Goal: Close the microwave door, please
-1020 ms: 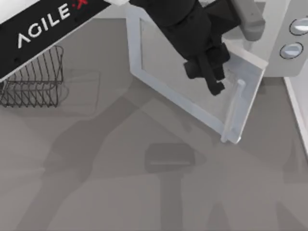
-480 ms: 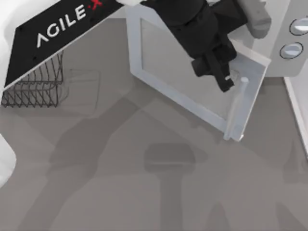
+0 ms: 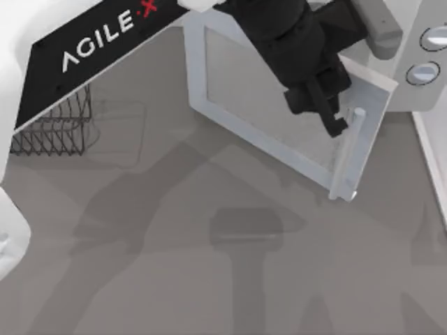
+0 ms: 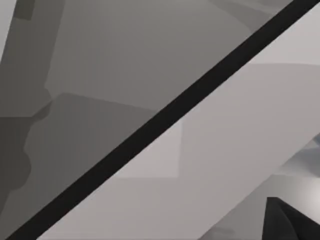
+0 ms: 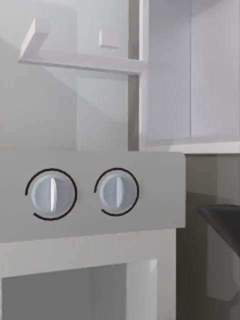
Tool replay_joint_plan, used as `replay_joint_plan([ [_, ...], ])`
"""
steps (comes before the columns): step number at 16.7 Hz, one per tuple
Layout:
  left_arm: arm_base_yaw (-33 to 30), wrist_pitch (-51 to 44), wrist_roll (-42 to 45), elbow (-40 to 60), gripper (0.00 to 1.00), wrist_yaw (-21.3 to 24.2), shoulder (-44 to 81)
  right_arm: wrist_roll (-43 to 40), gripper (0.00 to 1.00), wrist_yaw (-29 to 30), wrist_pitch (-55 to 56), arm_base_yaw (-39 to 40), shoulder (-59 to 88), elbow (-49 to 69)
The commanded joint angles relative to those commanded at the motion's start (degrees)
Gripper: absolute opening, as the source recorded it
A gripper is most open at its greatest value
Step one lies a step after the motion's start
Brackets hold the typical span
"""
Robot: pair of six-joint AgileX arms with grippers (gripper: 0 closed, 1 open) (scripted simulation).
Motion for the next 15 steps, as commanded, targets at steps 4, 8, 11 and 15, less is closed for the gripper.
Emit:
replay_joint_plan([
  [4,-0.65,-0.92,-0.83,3.84,0.00,-0.08,2.49,0.00,1.00,0.00,0.00,0.00,0.00,0.00],
  [8,-0.64,-1.18,-0.95,5.21,0.00,0.06,3.25,0.00,1.00,0.00,0.00,0.00,0.00,0.00],
  [11,-1.17,-1.07,-0.78,4.90,0.00,-0.53,3.18,0.00,1.00,0.00,0.00,0.00,0.00,0.00],
  [15,-5.32,-1.14,-0.17,6.16,0.00,-4.92,5.22,0.00,1.00,0.00,0.00,0.00,0.00,0.00],
])
